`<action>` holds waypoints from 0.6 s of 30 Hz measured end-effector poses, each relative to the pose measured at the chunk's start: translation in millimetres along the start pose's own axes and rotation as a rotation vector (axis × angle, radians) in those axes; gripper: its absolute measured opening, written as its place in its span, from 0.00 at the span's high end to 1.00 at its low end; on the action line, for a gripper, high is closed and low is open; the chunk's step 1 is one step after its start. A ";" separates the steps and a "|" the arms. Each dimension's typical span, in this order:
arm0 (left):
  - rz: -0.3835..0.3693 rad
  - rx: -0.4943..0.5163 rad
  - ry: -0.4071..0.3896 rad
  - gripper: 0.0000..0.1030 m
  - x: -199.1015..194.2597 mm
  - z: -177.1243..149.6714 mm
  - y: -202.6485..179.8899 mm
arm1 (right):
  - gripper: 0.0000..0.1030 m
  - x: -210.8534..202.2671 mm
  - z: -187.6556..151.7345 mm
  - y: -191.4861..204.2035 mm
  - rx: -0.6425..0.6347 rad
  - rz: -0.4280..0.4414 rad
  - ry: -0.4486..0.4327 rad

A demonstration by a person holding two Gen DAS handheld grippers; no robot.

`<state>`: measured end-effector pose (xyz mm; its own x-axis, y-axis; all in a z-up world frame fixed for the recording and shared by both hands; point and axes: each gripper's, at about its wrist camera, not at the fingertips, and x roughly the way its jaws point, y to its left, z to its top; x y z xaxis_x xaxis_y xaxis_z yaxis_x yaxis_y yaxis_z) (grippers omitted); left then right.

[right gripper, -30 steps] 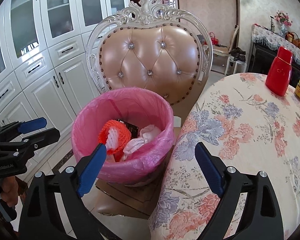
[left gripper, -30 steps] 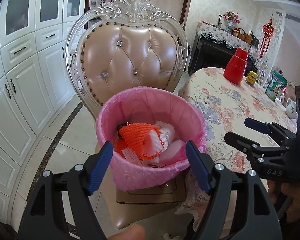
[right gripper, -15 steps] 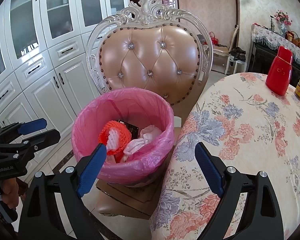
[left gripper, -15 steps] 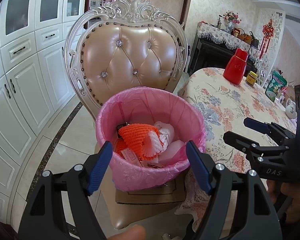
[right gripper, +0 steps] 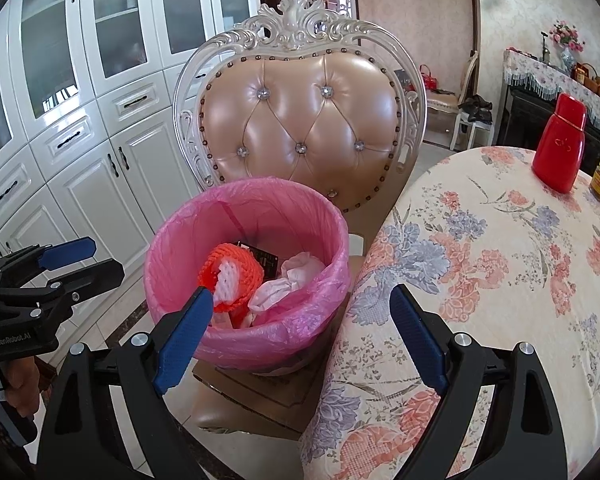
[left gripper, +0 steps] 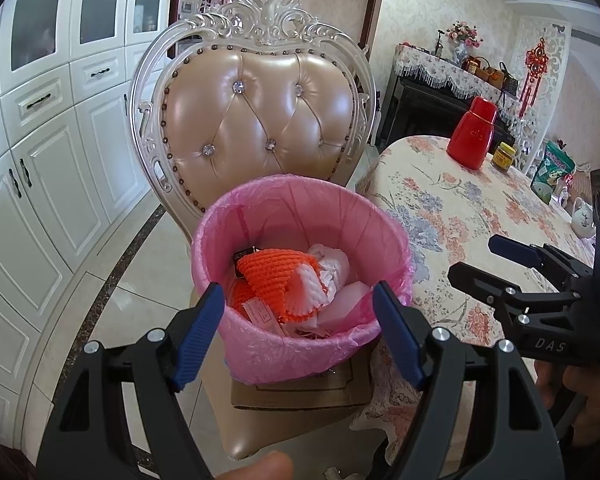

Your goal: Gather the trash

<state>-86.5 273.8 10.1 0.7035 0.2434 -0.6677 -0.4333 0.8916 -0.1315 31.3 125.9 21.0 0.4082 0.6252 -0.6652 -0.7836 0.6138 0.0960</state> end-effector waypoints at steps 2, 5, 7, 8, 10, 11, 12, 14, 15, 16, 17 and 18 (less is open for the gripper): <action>-0.001 0.002 0.000 0.28 0.3 0.5 -0.4 | 0.18 -0.3 0.0 0.0 0.000 0.000 0.001; -0.001 0.001 0.000 0.28 0.2 0.6 -0.5 | 0.18 -0.6 -0.2 -0.4 0.000 0.001 0.002; -0.001 0.002 0.000 0.28 0.3 0.5 -0.4 | 0.18 -0.5 0.0 0.1 -0.001 0.001 0.002; -0.001 0.001 0.001 0.28 0.5 0.5 -0.4 | 0.18 -0.1 0.2 -0.4 -0.001 0.002 0.002; -0.001 0.000 0.001 0.28 0.3 0.4 -0.4 | 0.18 0.0 0.2 0.0 -0.002 0.002 0.002; -0.001 0.001 0.000 0.28 0.3 0.6 -0.3 | 0.18 0.0 0.0 0.1 -0.002 0.002 0.002; -0.001 0.001 0.000 0.28 0.4 0.5 -0.4 | 0.18 -0.1 0.2 0.0 -0.001 0.003 0.002; -0.001 0.001 0.000 0.28 0.5 0.5 -0.3 | 0.18 0.1 0.0 0.3 -0.002 0.004 0.003; -0.002 0.001 0.000 0.28 0.4 0.6 -0.1 | 0.18 0.0 -0.2 0.5 -0.003 0.003 0.003; -0.002 0.001 0.000 0.28 0.5 0.5 -0.2 | 0.18 0.1 0.0 1.0 -0.004 0.003 0.003; -0.001 0.001 0.001 0.28 0.6 0.5 -0.1 | 0.18 0.0 0.1 1.5 -0.006 0.005 0.002; -0.001 0.000 0.001 0.28 0.6 0.5 0.1 | 0.18 0.2 0.6 2.2 -0.007 0.005 0.003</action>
<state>-85.8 274.2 9.9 0.7034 0.2424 -0.6682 -0.4329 0.8917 -0.1322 29.9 127.6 21.6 0.4029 0.6272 -0.6666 -0.7890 0.6071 0.0944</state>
